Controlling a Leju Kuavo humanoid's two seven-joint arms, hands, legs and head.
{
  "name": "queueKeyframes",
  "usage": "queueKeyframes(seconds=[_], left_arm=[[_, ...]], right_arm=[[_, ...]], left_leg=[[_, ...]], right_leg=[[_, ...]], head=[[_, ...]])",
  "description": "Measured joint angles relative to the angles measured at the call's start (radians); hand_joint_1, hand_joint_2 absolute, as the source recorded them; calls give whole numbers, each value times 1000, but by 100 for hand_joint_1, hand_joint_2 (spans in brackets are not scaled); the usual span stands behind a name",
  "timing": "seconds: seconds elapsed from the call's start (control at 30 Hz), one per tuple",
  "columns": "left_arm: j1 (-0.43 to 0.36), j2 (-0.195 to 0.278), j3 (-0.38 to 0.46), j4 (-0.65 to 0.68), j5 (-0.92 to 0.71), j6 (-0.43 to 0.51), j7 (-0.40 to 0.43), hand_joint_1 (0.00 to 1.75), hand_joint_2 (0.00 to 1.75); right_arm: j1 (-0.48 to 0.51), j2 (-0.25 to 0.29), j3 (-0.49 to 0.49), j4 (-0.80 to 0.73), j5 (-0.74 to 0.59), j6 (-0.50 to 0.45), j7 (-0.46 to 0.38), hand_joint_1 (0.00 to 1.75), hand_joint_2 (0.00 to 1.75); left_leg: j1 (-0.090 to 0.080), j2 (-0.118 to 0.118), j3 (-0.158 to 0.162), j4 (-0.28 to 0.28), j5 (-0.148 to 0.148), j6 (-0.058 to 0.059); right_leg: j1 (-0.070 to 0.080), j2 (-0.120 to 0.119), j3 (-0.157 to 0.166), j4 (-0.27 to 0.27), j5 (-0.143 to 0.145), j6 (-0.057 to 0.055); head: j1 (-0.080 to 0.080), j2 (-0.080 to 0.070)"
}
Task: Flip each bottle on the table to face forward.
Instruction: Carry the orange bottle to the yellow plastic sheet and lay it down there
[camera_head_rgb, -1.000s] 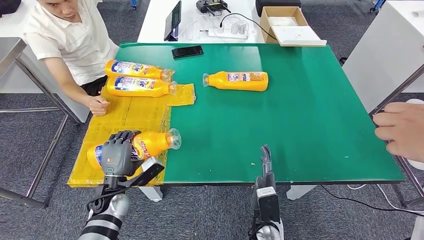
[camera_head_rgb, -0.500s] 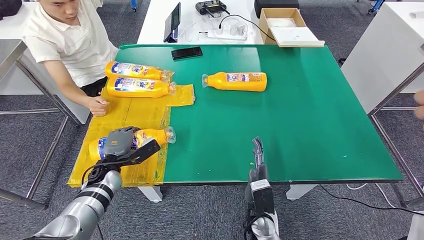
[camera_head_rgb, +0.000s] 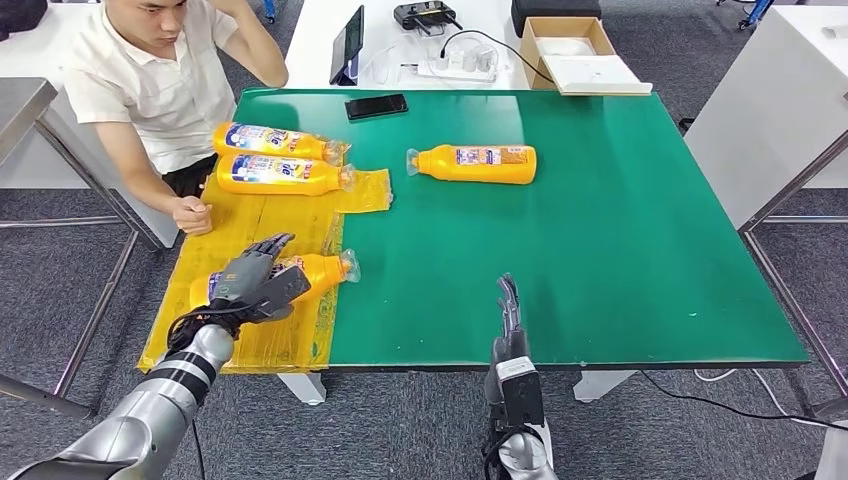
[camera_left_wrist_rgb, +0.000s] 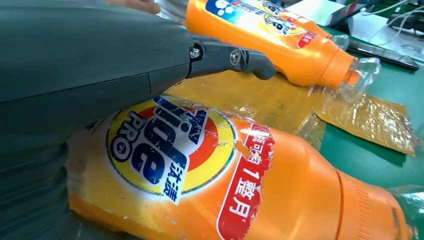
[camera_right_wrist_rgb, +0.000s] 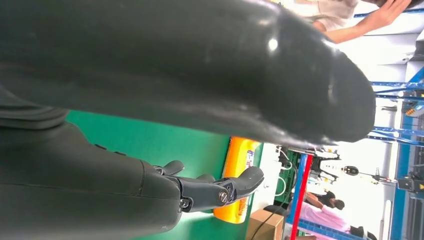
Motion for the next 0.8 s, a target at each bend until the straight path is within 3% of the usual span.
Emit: queueKeyframes(seconds=[0.13, 0.3, 0.43, 0.53, 0.63, 0.73, 0.8], left_arm=[[21, 5, -18, -38, 84, -53, -64, 0, 175], [120, 8, -54, -190, 383, -211, -196, 0, 175], [180, 9, -81, -301, 499, -223, -224, 0, 175], [211, 6, -85, -373, 595, -178, -267, 0, 175], [245, -21, -71, -476, 807, -164, -286, 0, 175], [272, -49, -49, -600, 1038, -213, -259, 0, 175], [282, -56, -37, -660, 1107, -240, -245, 0, 175]], right_arm=[[0, 0, 0, 4, 0, 2, 0, 0, 0], [0, 0, 1, 7, -5, 8, 0, 0, 0], [0, -2, 7, 8, -8, 8, 0, 0, 0], [1, -5, 10, 8, -9, -1, 0, 0, 0], [3, -7, 10, 8, -8, -17, 0, 0, 0], [6, -7, 11, 8, -8, -27, 0, 0, 0], [7, -9, 13, 8, -8, -30, 0, 0, 0]], left_leg=[[0, -1, -1, 0, 0, 0], [0, 0, -3, 0, 0, 0], [0, 0, -5, 0, 0, 0], [0, 0, -6, 0, 0, 0], [0, 0, -7, 0, 0, 0], [0, 0, -8, 0, 0, 0], [0, 0, -8, 0, 0, 0]], right_leg=[[0, -1, -1, 0, 0, 0], [0, -1, -3, 0, 0, 0], [0, -1, -5, 0, 0, 0], [1, -1, -7, 0, 0, 0], [1, -2, -7, 0, 0, 0], [0, -1, -8, 0, 0, 0], [0, -1, -8, 0, 0, 0]], head=[[0, 0], [0, 0], [0, 0], [0, 0], [0, 0], [0, 0], [0, 0]])
